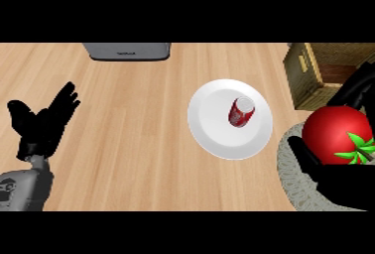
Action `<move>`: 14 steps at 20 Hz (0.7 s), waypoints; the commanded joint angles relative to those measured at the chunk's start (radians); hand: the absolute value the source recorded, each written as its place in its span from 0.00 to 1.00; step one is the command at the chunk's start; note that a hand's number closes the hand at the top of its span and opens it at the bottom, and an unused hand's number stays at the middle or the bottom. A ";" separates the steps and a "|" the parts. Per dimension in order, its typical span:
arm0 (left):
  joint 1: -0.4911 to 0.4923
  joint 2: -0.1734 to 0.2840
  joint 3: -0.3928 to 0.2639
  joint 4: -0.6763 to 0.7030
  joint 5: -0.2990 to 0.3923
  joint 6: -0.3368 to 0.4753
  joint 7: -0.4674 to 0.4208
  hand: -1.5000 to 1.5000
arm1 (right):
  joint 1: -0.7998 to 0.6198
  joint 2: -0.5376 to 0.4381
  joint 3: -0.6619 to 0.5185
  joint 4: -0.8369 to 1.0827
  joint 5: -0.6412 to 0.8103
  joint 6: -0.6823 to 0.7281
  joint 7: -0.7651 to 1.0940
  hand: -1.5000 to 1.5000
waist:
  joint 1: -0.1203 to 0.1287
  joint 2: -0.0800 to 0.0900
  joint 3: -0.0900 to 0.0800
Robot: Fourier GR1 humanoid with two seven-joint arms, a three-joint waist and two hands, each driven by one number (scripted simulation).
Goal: Pick the tomato from the placemat and place it in the basket
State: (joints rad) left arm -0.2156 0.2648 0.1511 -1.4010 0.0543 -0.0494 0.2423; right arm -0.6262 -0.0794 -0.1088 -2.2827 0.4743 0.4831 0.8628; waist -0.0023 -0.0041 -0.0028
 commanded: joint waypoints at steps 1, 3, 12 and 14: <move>0.005 0.005 0.008 -0.016 0.013 -0.010 0.011 0.50 | -0.245 -0.152 -0.173 0.116 -0.060 0.053 0.091 1.00 | 0.005 -0.001 0.001; 0.003 0.005 0.012 0.001 0.015 -0.016 -0.005 0.50 | -0.269 -0.212 -0.188 0.178 -0.050 0.064 0.098 1.00 | 0.002 0.001 0.001; 0.055 -0.013 0.004 -0.017 0.002 -0.022 -0.045 0.50 | -0.198 -0.403 -0.336 0.527 -0.025 -0.020 -0.267 1.00 | 0.009 0.007 0.003; 0.015 -0.015 0.013 0.039 -0.012 -0.009 -0.059 0.50 | -0.214 -0.401 -0.288 0.558 -0.018 -0.034 -0.257 1.00 | 0.005 0.005 0.002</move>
State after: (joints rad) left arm -0.1995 0.2606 0.1611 -1.4049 0.0562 -0.0632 0.2243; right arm -0.8555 -0.4341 -0.3812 -1.8123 0.4645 0.4656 0.6793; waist 0.0057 0.0013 -0.0001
